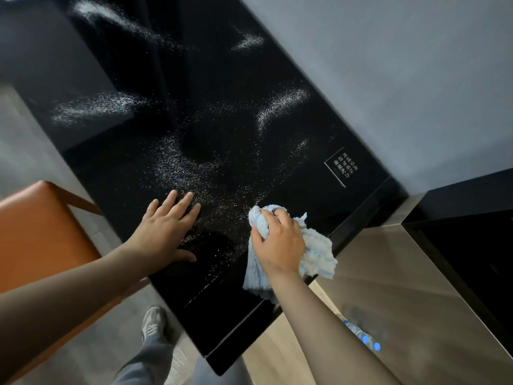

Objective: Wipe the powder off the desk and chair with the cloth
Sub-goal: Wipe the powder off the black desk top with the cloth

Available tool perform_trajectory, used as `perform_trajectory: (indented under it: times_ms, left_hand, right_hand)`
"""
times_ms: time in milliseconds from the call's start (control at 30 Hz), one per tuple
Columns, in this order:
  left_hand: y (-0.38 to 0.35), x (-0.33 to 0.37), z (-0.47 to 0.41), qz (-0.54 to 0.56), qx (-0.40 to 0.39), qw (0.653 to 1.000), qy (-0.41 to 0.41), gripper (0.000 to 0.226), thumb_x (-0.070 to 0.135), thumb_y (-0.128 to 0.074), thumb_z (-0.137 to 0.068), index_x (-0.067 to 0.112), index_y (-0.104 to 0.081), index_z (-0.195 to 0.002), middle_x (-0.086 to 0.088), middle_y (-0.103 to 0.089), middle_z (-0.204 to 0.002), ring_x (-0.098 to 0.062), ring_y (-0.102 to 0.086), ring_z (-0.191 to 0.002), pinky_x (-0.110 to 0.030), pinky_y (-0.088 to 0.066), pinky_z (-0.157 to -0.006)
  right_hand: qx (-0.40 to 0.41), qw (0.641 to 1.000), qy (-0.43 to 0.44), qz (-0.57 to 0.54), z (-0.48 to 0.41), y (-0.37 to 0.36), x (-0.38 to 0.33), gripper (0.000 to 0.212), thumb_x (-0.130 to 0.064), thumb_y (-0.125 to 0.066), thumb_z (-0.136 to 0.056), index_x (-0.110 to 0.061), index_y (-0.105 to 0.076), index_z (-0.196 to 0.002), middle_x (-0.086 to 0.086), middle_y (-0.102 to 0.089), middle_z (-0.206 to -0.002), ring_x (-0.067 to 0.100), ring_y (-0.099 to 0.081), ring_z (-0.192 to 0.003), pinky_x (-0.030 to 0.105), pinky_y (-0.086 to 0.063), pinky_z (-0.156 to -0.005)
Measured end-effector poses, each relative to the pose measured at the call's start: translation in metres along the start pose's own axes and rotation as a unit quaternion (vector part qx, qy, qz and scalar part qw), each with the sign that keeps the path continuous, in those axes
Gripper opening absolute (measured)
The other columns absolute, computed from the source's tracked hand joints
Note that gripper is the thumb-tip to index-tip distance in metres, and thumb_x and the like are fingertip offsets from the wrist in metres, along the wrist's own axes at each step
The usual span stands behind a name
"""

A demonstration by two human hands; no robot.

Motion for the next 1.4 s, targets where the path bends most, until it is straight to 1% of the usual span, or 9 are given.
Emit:
perform_trajectory:
  times_ms: [167,300,400,500,667,967,1167,1400]
  left_hand:
    - [-0.012,-0.032,0.028,0.008,0.006,0.999,0.043,0.113,0.073,-0.055,-0.075,0.02,0.008,-0.153,-0.005,0.017,-0.16,-0.035,0.012,-0.146,-0.051,-0.008,-0.119]
    - [-0.023,-0.049,0.039,0.042,0.009,0.996,0.081,0.12,0.073,-0.061,-0.07,0.017,0.006,-0.153,-0.008,0.015,-0.16,-0.037,0.009,-0.146,-0.052,-0.01,-0.118]
    - [-0.028,-0.058,0.039,0.047,0.013,0.994,0.095,0.124,0.073,-0.064,-0.068,0.015,0.005,-0.153,-0.007,0.015,-0.16,-0.036,0.007,-0.147,-0.051,-0.012,-0.119]
    - [-0.032,-0.064,0.039,0.056,0.021,0.994,0.089,0.127,0.073,-0.065,-0.065,0.012,0.002,-0.154,-0.004,0.015,-0.16,-0.033,0.007,-0.147,-0.05,-0.014,-0.118]
    - [-0.033,-0.064,0.039,0.088,0.021,0.993,0.08,0.128,0.068,-0.07,-0.064,0.011,0.002,-0.153,-0.004,0.016,-0.16,-0.034,0.009,-0.147,-0.053,-0.01,-0.117]
    - [-0.031,-0.063,0.043,0.093,0.027,0.992,0.082,0.124,0.064,-0.072,-0.066,0.011,-0.001,-0.154,-0.005,0.013,-0.16,-0.034,0.008,-0.147,-0.053,-0.011,-0.118]
    - [-0.031,-0.064,0.042,0.089,0.027,0.992,0.082,0.125,0.065,-0.071,-0.066,0.011,-0.001,-0.154,-0.005,0.013,-0.16,-0.034,0.007,-0.147,-0.053,-0.012,-0.118]
    - [-0.031,-0.064,0.042,0.078,0.03,0.993,0.085,0.124,0.065,-0.071,-0.067,0.011,-0.001,-0.154,-0.006,0.012,-0.161,-0.034,0.006,-0.147,-0.053,-0.013,-0.118]
  right_hand:
    - [-0.014,1.0,0.012,-0.004,0.025,-0.006,-0.02,0.038,-0.039,-0.063,-0.084,-0.022,-0.066,-0.118,-0.003,-0.061,-0.117,0.025,-0.057,-0.099,0.034,-0.05,-0.078]
    - [-0.011,1.0,0.019,-0.003,0.045,-0.01,-0.036,0.038,-0.038,-0.065,-0.084,-0.021,-0.067,-0.117,-0.003,-0.062,-0.117,0.024,-0.058,-0.1,0.035,-0.051,-0.079]
    - [-0.013,1.0,0.02,-0.001,0.057,-0.012,-0.045,0.038,-0.038,-0.064,-0.083,-0.022,-0.067,-0.117,-0.003,-0.062,-0.117,0.023,-0.058,-0.1,0.035,-0.052,-0.078]
    - [-0.013,1.0,0.021,-0.006,0.069,-0.015,-0.055,0.038,-0.037,-0.065,-0.082,-0.022,-0.067,-0.117,-0.003,-0.062,-0.117,0.024,-0.059,-0.101,0.035,-0.053,-0.078]
    - [-0.02,1.0,0.023,-0.008,0.091,-0.018,-0.071,0.038,-0.037,-0.066,-0.083,-0.022,-0.067,-0.118,-0.001,-0.062,-0.118,0.024,-0.059,-0.103,0.036,-0.052,-0.083]
    - [0.004,1.0,0.028,-0.009,0.122,-0.023,-0.093,0.034,-0.035,-0.07,-0.078,-0.024,-0.069,-0.11,-0.003,-0.063,-0.105,0.023,-0.06,-0.091,0.034,-0.05,-0.074]
    - [-0.011,0.999,0.038,-0.006,0.138,-0.028,-0.105,0.034,-0.038,-0.067,-0.08,-0.026,-0.068,-0.111,-0.006,-0.06,-0.104,0.02,-0.057,-0.09,0.032,-0.049,-0.073]
    - [-0.042,0.998,0.037,-0.019,0.156,-0.035,-0.12,0.036,-0.039,-0.063,-0.079,-0.03,-0.065,-0.114,-0.008,-0.059,-0.104,0.017,-0.056,-0.094,0.031,-0.049,-0.076]
Point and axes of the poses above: each hand's wrist, its own z-axis away from the middle knuckle, its own y-axis out of the back of the hand, x = y × z, the point moved 6 cm from there along -z, towards the middle knuckle
